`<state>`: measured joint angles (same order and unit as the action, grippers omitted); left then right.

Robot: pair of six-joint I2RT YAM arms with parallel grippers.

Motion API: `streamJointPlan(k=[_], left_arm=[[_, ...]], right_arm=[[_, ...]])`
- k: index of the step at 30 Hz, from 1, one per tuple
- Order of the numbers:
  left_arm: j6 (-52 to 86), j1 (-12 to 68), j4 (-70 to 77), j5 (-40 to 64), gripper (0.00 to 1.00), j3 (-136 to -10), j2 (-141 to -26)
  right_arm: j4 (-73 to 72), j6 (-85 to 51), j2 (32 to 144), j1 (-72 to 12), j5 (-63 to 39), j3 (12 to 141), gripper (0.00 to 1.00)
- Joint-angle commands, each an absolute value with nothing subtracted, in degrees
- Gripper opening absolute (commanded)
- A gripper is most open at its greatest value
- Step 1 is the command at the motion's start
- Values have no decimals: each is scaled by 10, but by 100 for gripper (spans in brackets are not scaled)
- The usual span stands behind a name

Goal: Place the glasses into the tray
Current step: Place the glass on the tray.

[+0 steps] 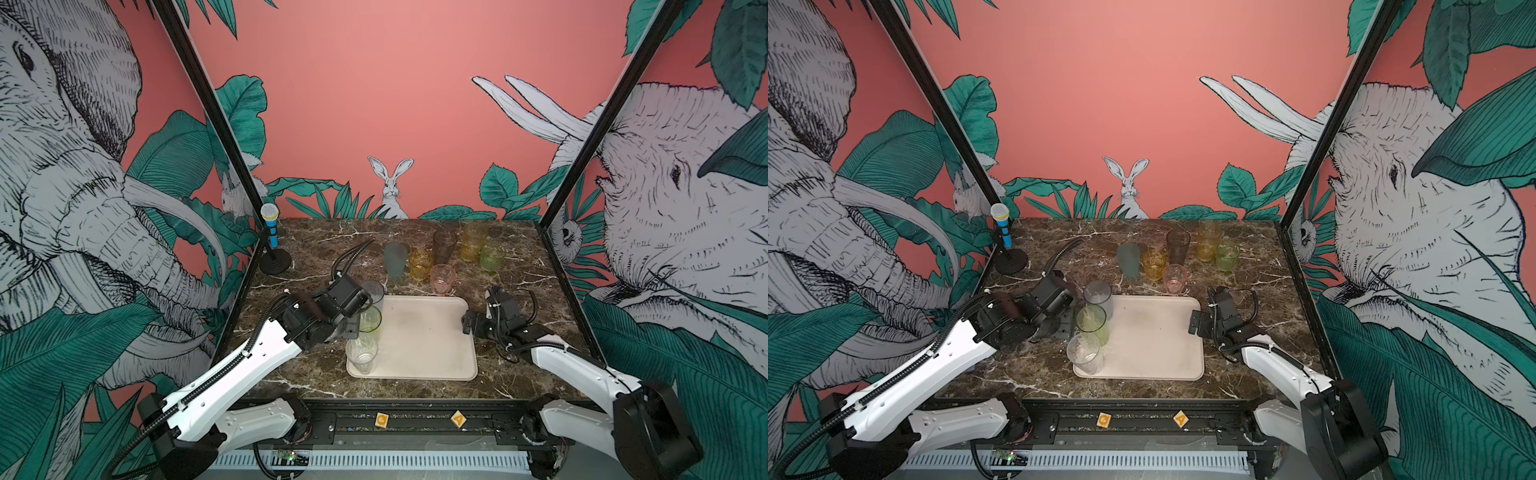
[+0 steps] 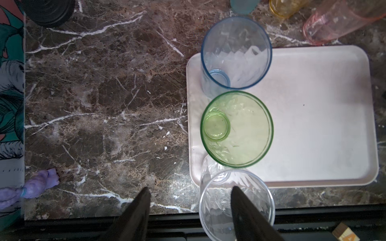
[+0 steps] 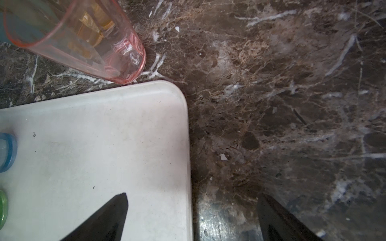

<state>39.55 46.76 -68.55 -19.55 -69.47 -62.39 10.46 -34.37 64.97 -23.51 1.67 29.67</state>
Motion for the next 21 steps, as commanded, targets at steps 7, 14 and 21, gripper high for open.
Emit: streamJointPlan(k=[7,14,21], left_arm=[[328,424,-693,-274,88,-752,-622],[270,407,-626,-319,94,-749,-629],[233,341,-578,-284,99,-736,-646]], right_arm=[[204,-348,604,-232,29,357,99],[297,-344,585,-232,25,434,99],[369,-334,636,-232,9,550,99]])
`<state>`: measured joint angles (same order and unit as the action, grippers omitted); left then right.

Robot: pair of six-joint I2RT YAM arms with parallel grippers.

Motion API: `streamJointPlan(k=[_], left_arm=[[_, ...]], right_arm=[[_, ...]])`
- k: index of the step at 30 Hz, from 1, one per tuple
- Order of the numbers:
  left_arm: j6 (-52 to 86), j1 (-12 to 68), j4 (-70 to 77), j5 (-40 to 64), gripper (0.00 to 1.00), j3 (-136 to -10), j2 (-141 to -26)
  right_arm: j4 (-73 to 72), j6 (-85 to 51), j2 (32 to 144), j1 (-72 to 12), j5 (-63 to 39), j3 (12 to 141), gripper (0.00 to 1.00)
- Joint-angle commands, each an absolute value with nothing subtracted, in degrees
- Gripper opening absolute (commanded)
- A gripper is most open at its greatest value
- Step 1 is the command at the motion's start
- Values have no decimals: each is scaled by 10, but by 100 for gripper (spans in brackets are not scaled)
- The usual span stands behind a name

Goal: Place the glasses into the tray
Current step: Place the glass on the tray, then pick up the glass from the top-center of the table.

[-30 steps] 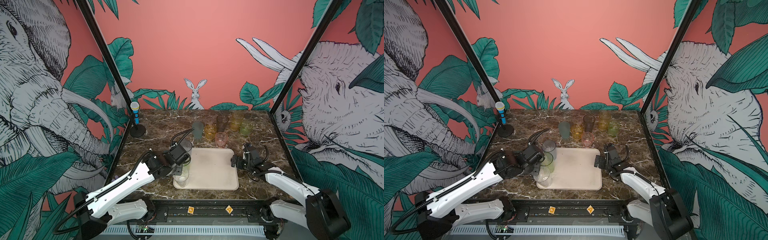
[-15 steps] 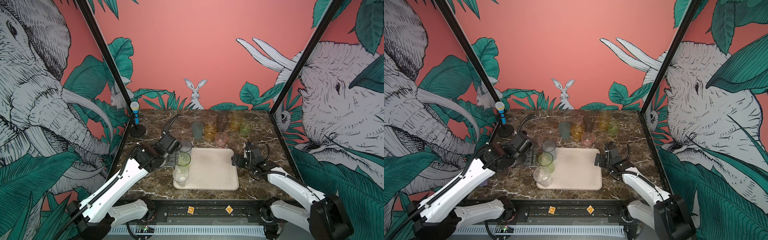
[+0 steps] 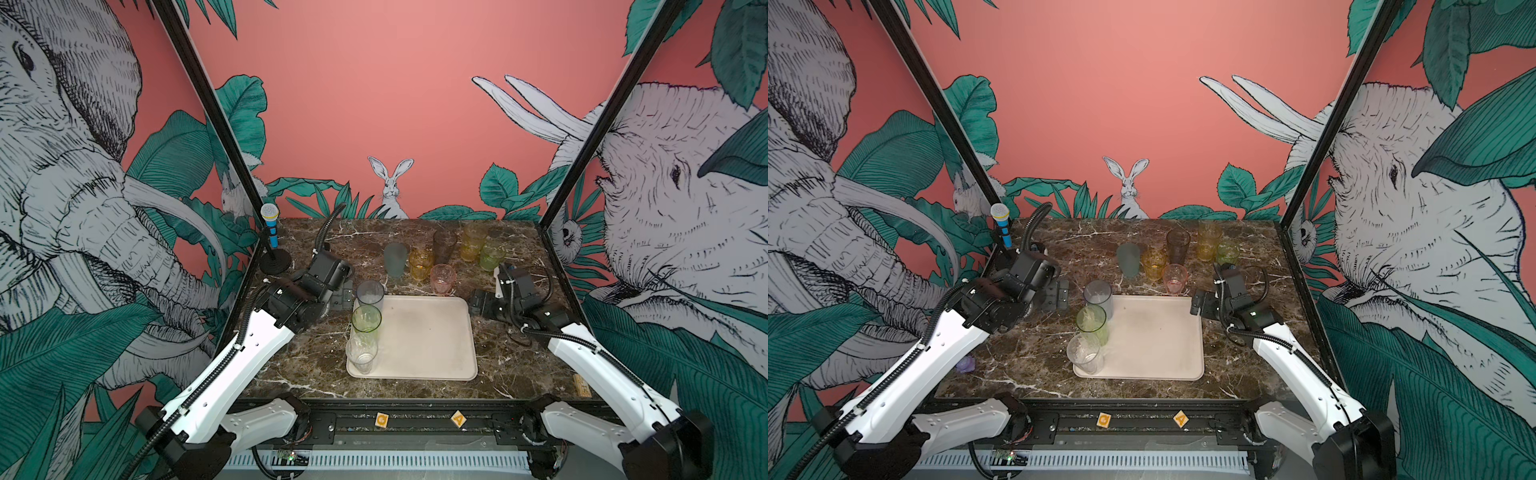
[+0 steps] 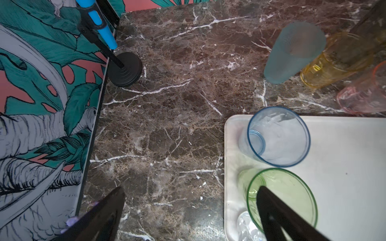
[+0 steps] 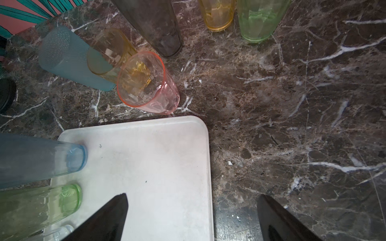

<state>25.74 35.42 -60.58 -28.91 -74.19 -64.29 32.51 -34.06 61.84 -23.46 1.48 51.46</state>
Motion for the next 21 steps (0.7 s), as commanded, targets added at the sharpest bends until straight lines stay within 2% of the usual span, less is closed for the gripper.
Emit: streamJointPlan(k=[1,10,21], left_arm=[[230,336,-574,-282,99,-736,-649],[213,292,-545,-250,99,-724,-662],[210,250,-509,-214,99,-697,-674]], right_arm=[[373,-331,645,-232,1,563,99],[377,-335,701,-232,-25,683,99],[397,-325,786,-232,13,832,99]])
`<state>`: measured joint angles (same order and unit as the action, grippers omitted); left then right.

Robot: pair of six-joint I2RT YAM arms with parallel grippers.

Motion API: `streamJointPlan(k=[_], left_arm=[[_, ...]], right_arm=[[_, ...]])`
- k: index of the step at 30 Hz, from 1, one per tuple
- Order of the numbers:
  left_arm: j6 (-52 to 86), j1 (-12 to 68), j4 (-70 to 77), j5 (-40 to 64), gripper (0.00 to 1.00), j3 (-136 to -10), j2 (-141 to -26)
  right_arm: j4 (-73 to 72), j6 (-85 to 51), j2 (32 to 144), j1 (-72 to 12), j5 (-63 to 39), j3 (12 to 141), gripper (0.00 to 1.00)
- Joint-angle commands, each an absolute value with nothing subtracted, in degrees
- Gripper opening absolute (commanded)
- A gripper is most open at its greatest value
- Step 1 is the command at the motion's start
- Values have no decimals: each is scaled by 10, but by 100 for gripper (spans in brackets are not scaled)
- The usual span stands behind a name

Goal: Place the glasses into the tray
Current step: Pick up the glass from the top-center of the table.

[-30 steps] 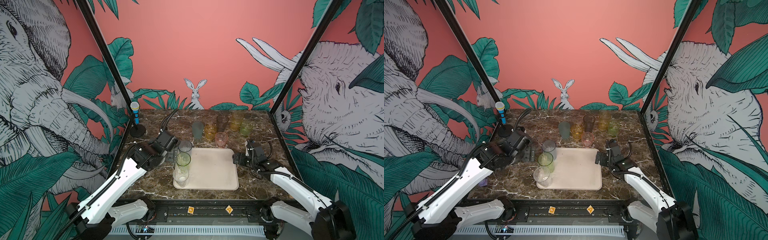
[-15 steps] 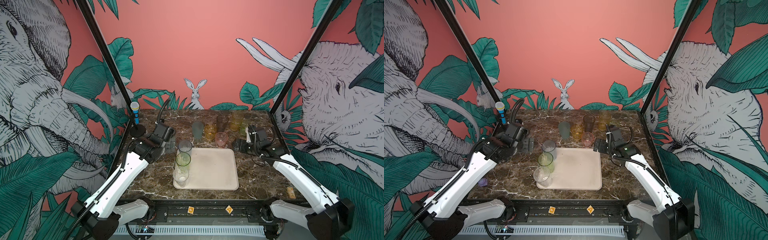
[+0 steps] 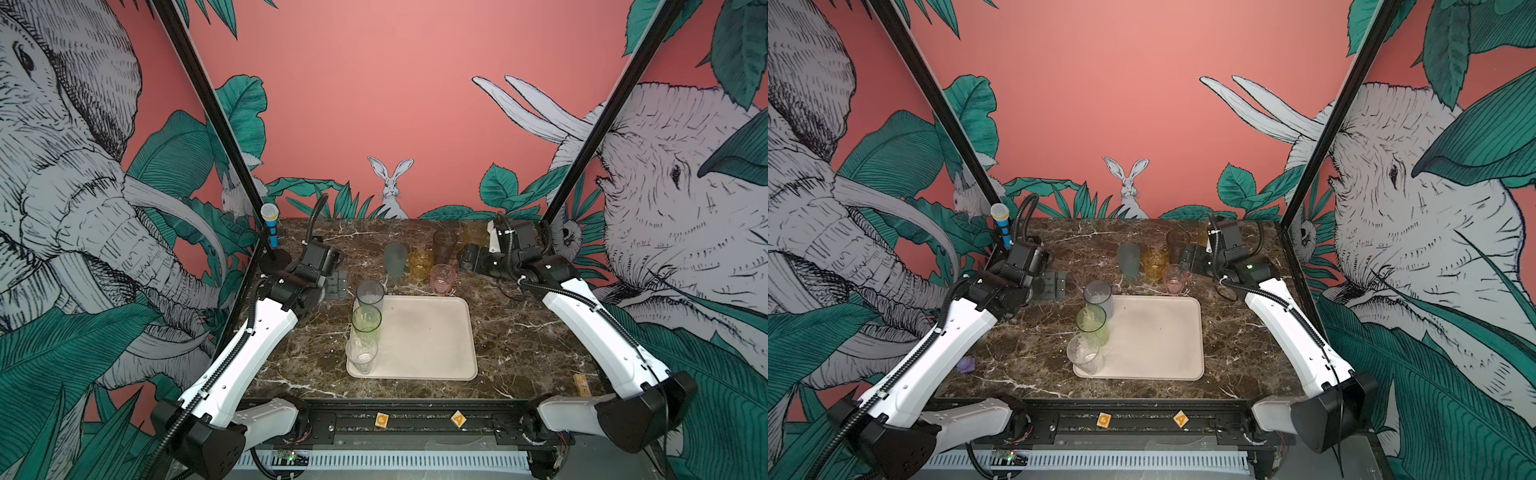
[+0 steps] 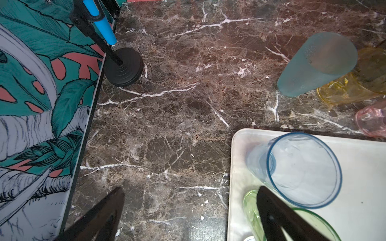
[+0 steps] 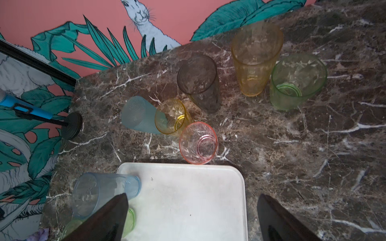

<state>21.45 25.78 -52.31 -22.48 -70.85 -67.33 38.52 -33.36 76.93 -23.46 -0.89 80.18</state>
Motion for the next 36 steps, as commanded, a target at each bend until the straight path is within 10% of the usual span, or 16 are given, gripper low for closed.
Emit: streamJointPlan(k=[1,36], left_arm=[[210,249,-507,-212,99,-697,-675],[214,238,-463,-180,99,-670,-683]], right_arm=[[400,-324,794,-232,19,842,99],[434,-331,1108,-200,33,1130,95]])
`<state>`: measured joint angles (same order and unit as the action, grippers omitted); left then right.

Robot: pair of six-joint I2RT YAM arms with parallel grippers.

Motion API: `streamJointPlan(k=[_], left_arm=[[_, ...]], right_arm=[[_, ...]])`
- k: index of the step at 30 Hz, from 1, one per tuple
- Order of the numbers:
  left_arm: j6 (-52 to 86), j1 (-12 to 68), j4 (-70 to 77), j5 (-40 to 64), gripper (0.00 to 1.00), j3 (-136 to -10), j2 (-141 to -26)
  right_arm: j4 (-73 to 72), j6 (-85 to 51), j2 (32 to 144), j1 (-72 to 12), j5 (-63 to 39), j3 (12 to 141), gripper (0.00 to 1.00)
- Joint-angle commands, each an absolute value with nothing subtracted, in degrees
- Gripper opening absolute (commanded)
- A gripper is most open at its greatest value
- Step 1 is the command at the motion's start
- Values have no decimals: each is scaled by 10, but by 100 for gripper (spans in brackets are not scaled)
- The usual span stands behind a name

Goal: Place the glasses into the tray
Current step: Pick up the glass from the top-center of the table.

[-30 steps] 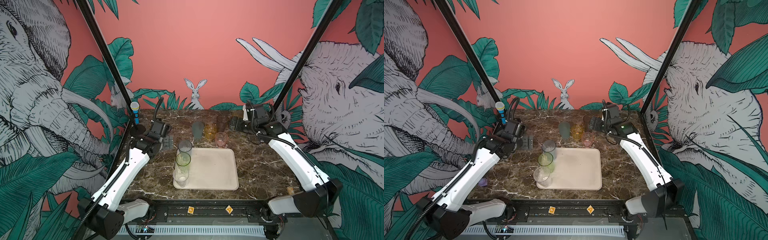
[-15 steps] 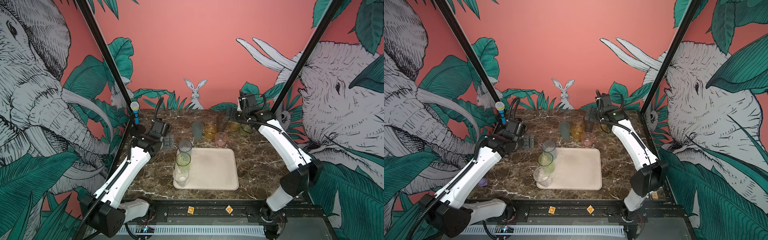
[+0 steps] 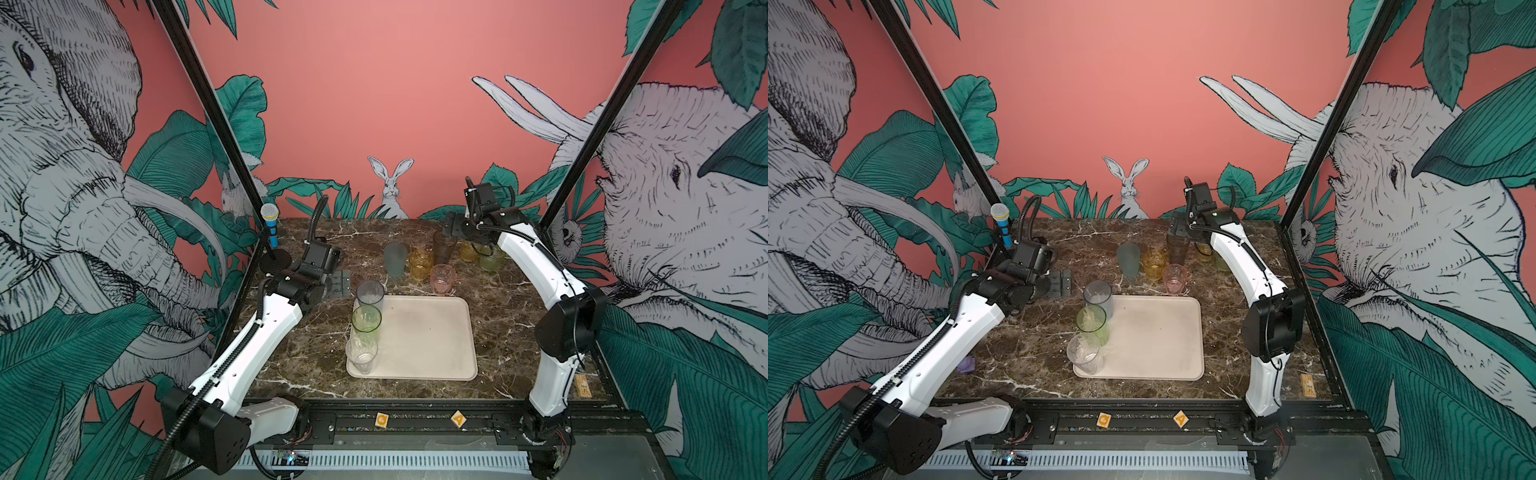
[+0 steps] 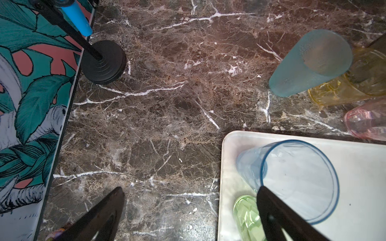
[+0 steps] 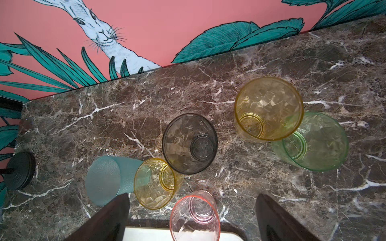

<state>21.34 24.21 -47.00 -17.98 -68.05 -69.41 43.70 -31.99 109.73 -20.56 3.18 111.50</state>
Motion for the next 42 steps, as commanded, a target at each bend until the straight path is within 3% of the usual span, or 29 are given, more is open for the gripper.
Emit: streamJointPlan(k=[1,11,42], left_arm=[[216,238,-462,-178,99,-668,-683],[219,238,-461,-178,99,-661,-676],[216,238,-458,-175,99,-656,-680]], right_arm=[[434,-332,1113,-200,36,1133,95],[433,-343,1161,-199,35,1157,90],[426,-345,1246,-178,24,1180,49]])
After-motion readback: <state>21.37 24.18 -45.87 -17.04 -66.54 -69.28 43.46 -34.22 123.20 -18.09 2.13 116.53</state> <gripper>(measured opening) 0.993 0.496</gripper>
